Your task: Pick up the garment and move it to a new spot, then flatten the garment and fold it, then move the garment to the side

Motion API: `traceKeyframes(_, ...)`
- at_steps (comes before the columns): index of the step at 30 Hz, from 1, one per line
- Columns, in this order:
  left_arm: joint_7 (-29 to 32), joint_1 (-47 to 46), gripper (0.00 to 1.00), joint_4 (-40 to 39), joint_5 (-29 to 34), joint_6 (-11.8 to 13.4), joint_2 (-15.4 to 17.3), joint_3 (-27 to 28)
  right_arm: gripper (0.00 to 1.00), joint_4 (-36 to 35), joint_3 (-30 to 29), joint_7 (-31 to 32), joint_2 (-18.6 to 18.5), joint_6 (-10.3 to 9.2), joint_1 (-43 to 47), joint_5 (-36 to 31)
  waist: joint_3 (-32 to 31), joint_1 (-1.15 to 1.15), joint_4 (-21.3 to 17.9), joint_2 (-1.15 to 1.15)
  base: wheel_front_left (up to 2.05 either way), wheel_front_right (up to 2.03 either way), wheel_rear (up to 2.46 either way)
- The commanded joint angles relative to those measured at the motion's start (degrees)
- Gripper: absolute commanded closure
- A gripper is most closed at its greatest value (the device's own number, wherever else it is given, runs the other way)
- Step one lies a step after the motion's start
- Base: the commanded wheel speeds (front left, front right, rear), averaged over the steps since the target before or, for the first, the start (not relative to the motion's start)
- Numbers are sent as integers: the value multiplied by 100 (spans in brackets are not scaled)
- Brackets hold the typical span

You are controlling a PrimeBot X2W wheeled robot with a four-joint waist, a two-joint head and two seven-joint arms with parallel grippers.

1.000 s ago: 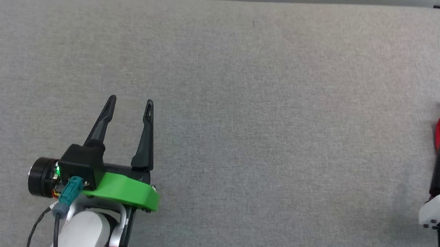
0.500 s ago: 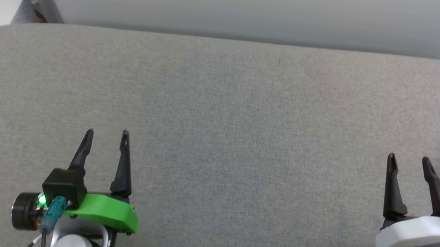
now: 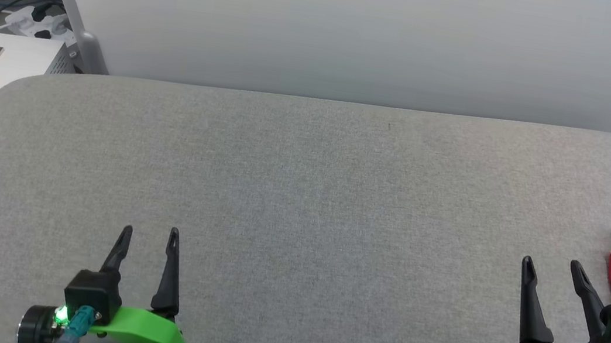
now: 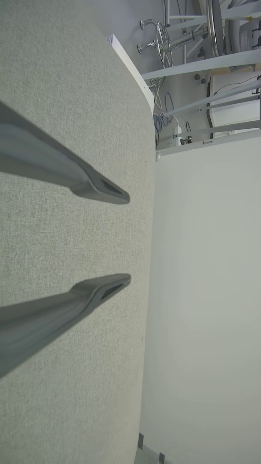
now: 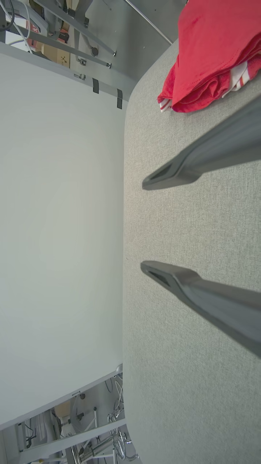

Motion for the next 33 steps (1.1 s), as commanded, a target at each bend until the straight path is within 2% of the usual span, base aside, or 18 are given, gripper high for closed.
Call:
traceKeyframes(1, -32, 113, 0, 24, 20, -32, 35, -17, 0, -72, 11, 45, 31, -6, 107, -37, -69, 1, 3, 0, 0, 0, 0)
traceKeyframes(10, -32, 238, 0, 133, -36, -81, 31, -52, 0, -236, 72, 197, 40, -6, 428, 69, -208, 1, 17, 0, 0, 0, 0)
traceKeyframes(33, -32, 174, 0, 273, -114, -91, 54, -136, 0, -275, 197, 279, 41, -6, 452, 104, -202, 1, 10, 0, 0, 0, 0)
